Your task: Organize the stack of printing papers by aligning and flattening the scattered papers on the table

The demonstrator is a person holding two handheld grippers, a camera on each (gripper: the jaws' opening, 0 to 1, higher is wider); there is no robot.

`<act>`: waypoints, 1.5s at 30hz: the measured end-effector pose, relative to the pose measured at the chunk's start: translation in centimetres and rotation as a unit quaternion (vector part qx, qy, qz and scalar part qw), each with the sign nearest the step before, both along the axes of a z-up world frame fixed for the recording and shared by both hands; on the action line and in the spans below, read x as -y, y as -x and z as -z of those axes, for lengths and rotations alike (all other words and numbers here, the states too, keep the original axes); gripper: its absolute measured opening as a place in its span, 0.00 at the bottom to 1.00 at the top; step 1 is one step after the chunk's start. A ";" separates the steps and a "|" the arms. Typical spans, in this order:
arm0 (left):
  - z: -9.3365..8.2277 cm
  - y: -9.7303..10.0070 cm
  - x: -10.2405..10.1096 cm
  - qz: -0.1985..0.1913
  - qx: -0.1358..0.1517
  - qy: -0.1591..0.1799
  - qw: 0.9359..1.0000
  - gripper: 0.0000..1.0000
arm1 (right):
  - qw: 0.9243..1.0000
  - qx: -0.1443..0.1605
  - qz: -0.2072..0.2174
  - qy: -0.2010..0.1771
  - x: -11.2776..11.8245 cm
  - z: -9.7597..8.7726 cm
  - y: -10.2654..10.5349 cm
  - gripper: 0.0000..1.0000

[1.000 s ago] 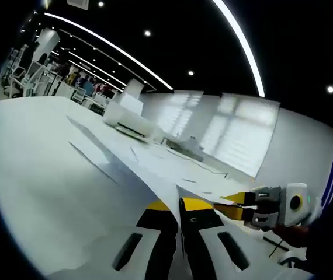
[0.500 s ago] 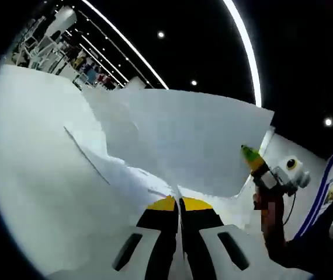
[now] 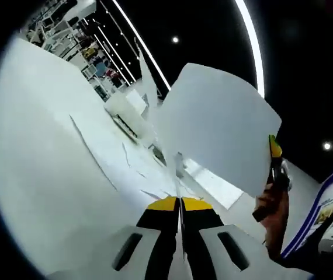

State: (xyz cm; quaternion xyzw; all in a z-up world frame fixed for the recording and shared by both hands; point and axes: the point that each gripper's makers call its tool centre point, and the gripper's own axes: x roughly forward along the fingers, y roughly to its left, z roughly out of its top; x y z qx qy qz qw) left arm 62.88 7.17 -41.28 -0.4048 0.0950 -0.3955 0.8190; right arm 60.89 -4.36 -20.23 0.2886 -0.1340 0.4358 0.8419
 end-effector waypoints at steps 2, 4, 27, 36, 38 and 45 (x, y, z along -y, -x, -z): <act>0.2 0.1 0.0 0.002 -0.003 -0.004 1.000 0.06 | 1.000 -0.001 -0.011 -0.017 0.0 -0.5 0.2 0.00; 0.3 0.0 0.0 0.003 -0.008 -0.004 1.000 0.06 | 1.000 0.018 -0.007 -0.013 -0.7 -2.1 0.2 0.00; -0.2 0.0 -0.1 0.015 -0.017 0.025 0.999 0.06 | 0.989 -0.118 0.091 0.024 4.9 12.8 -3.7 0.00; -0.9 -0.1 -0.5 0.025 -0.022 0.064 0.997 0.09 | 0.982 -0.118 0.138 0.045 6.9 14.9 -4.9 0.00; -0.9 -0.2 -0.6 0.022 -0.023 0.066 0.997 0.09 | 0.982 -0.124 0.134 0.050 6.3 15.6 -4.7 0.00; -1.3 -0.2 -0.9 0.027 -0.029 0.090 0.995 0.12 | 0.979 -0.131 0.147 0.046 7.4 16.6 -4.6 0.00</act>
